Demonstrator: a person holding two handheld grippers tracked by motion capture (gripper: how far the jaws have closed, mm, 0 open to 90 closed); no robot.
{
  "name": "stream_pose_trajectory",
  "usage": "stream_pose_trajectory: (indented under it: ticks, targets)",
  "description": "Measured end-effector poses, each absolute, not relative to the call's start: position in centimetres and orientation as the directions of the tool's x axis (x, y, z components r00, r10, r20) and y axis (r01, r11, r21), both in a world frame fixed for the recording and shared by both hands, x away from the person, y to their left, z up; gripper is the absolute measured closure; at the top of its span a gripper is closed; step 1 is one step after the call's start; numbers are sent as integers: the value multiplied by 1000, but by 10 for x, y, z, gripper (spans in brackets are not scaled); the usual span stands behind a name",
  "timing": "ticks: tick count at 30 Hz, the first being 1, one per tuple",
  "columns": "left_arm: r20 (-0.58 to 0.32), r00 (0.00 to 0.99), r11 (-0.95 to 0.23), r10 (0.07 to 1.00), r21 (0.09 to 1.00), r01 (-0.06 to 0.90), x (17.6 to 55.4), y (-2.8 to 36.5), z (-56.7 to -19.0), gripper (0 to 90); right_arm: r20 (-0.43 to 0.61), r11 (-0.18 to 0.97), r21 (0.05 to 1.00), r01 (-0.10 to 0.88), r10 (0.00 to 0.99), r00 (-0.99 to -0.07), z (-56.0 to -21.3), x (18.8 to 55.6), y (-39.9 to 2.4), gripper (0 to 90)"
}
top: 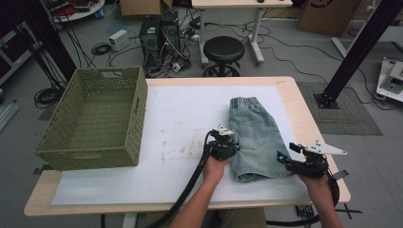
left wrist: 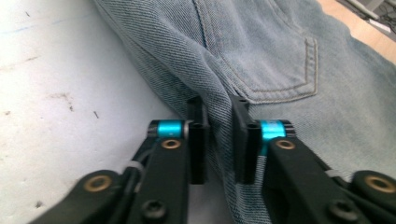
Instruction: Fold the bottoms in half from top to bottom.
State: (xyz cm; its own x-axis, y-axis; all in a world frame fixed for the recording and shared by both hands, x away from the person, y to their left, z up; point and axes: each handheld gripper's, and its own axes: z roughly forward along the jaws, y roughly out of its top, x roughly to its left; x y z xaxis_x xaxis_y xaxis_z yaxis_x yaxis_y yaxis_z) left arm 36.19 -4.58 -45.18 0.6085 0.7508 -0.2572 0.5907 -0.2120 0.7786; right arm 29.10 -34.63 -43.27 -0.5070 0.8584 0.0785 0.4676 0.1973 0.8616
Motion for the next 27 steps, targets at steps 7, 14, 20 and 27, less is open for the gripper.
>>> stream_pose_trajectory:
  ticks: [7, 14, 20, 27]
  targets:
    - [-289, 608, -160, 739, 801, 576, 358, -40, -452, 835, 42, 222, 779, 586, 915, -402, -439, 302, -345, 608]
    - [-245, 642, -198, 726, 820, 536, 355, -38, -450, 839, 62, 215, 734, 644, 923, -379, -449, 312, -346, 653]
    - [-254, 645, -180, 721, 830, 528, 353, -33, -450, 840, 86, 203, 733, 649, 919, -384, -450, 311, -344, 731]
    - [-262, 641, -166, 722, 833, 527, 348, -16, -449, 840, 89, 226, 725, 651, 906, -413, -449, 307, -331, 753]
